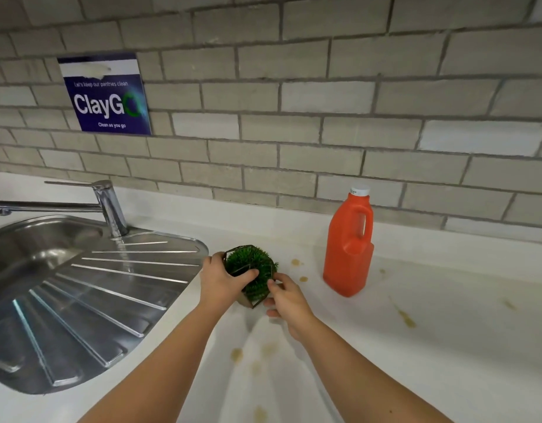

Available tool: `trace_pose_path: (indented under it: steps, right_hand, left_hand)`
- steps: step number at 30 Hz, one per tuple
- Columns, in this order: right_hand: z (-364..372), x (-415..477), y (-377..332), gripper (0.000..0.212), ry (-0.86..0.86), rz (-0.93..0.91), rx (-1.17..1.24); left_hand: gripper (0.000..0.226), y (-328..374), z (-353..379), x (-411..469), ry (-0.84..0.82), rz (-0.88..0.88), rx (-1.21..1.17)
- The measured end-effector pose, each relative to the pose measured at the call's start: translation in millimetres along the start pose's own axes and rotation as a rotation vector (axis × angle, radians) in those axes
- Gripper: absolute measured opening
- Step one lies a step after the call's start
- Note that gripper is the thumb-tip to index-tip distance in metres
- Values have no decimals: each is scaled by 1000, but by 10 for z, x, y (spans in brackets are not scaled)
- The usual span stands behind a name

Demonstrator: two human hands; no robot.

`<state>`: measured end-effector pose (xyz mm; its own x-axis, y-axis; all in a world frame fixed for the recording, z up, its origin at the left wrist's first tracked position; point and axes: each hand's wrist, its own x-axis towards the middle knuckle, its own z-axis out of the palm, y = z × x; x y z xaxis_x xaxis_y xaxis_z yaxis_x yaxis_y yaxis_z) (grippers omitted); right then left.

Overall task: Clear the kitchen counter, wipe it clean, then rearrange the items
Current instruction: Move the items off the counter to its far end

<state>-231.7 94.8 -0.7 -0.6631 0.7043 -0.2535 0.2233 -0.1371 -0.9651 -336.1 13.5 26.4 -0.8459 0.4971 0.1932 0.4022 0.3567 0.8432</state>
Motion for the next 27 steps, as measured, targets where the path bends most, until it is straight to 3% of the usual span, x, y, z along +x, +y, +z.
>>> trace_pose_path:
  steps: [4,9,14,21,27]
  right_hand:
    - [-237,-94,-20,40,100,-88,34]
    - [-593,-310,-26,63,100,-55,91]
    - [-1094,-640,-40,54,96,-96,119]
    - [-2085,-1241,2,58,251,-141,173]
    - [-3078,-1994,115,55,428,-131,118]
  left_hand:
    - [70,187,76,-108,-29,17,-48]
    - [78,434,262,-298,-115,-10,-78]
    - [72,745,546,-590,-156,8,-83]
    - [51,1429,1136,-1285,-222,79,-186]
    - [57,2096,1734,-2104,-356,100,-206]
